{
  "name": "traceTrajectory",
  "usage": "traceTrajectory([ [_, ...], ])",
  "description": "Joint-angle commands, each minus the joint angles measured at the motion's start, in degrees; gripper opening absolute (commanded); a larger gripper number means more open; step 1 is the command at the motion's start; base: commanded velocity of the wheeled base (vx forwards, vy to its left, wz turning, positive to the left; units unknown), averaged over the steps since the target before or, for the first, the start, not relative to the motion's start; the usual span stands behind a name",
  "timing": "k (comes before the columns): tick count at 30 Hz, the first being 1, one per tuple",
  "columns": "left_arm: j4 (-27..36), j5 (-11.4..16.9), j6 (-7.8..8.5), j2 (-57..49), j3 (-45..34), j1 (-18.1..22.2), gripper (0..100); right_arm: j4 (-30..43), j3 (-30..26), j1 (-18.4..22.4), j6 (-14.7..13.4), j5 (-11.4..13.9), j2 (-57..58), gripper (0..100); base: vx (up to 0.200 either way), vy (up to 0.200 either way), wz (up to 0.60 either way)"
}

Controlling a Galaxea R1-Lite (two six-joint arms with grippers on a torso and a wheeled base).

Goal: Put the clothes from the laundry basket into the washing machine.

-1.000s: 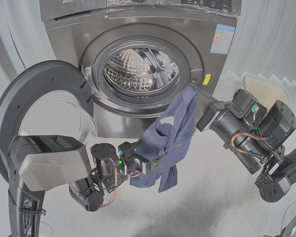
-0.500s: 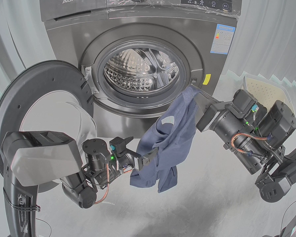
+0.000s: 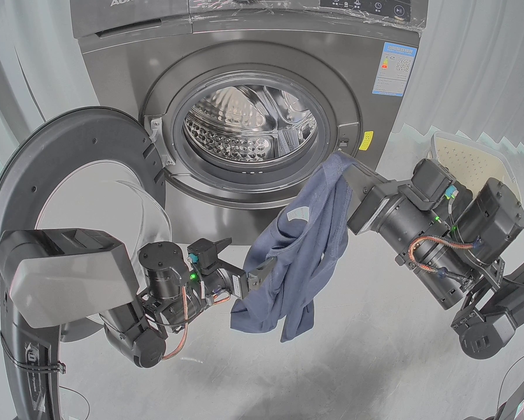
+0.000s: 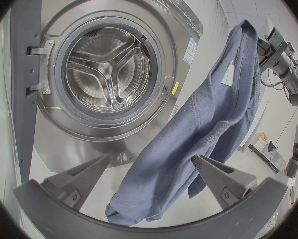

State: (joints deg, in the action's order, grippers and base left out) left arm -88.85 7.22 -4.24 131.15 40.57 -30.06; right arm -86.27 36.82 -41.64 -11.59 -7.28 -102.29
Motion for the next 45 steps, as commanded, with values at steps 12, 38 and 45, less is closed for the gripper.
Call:
traceTrajectory([
  [12,0.0,0.1,-0.50,-0.3,1.4,-4.9,100,-0.1,0.0,0.0,-0.1,0.0,-0.5,0,0.000,0.000,0.00],
  [38,0.0,-0.3,-0.68,-9.4,-1.9,-2.4,0,0.0,-0.8,0.1,-0.3,0.0,-0.5,0,0.000,0.000,0.00],
  [45,0.1,0.6,-0.59,-21.6,-11.4,3.4,0,0.0,-0.9,0.4,-0.4,0.0,-1.0,0,0.000,0.000,0.00],
])
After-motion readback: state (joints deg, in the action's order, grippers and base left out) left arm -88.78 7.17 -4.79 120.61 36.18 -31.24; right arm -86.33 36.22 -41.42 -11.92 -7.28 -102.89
